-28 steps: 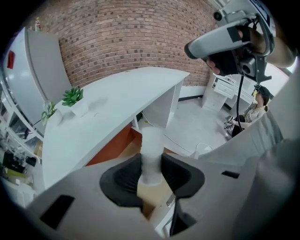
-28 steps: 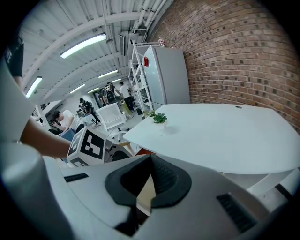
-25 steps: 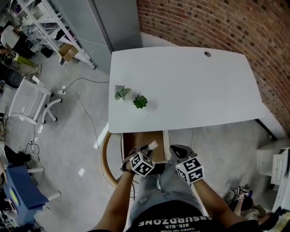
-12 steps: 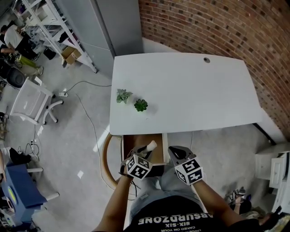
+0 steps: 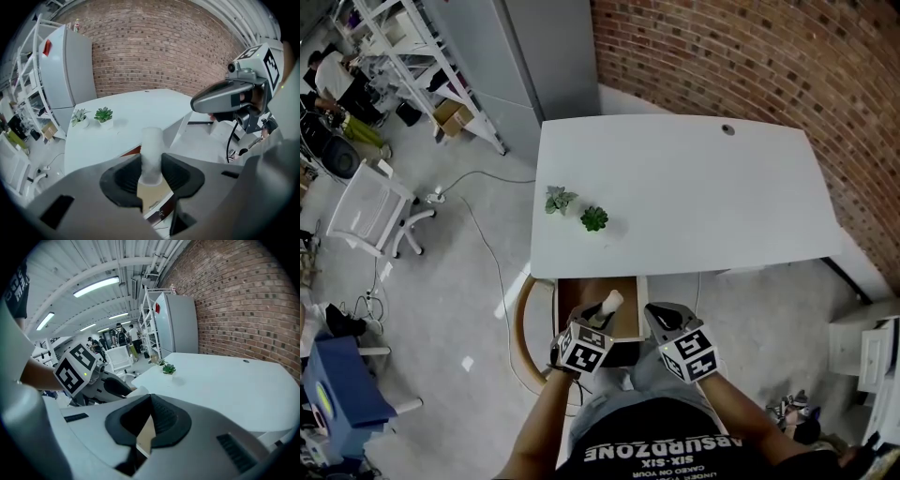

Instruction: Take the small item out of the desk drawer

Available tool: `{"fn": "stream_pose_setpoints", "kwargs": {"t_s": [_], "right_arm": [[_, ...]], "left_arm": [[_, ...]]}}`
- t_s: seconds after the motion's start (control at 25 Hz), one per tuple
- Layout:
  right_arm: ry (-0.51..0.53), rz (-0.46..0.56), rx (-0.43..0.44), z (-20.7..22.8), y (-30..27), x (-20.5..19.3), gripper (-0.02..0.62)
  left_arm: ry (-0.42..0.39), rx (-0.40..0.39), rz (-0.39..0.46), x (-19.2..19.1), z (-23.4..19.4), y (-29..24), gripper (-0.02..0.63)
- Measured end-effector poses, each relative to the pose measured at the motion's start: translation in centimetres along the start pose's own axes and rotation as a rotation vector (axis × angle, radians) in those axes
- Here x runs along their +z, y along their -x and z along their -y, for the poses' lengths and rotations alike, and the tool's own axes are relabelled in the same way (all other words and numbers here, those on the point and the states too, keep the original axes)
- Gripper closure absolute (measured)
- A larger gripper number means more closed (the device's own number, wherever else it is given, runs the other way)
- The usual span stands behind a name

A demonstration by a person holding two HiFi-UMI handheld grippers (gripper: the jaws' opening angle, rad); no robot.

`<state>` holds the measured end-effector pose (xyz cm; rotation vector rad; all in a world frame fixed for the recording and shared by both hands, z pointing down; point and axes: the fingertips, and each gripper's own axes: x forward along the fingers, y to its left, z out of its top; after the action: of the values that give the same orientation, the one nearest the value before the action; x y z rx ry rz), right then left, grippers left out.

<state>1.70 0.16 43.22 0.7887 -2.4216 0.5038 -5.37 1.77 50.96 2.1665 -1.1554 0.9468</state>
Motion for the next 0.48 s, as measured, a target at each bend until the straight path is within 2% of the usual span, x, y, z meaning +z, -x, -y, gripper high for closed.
{"fn": "stream_pose_setpoints", "kwargs": {"t_s": [0.2,0.48], "right_arm": [[0.004,0.002,-0.010,-0.2,0.4,0.2,0.598],[0.013,0.008,-0.010,-1.0,0.5,0.7,0.598]], "left_arm": [[0.062,-0.004,0.045,1.0,-0.1,1.3,0.476],[0.086,0.009,0.066,2.8,-0.3,3.8,0.477]]}}
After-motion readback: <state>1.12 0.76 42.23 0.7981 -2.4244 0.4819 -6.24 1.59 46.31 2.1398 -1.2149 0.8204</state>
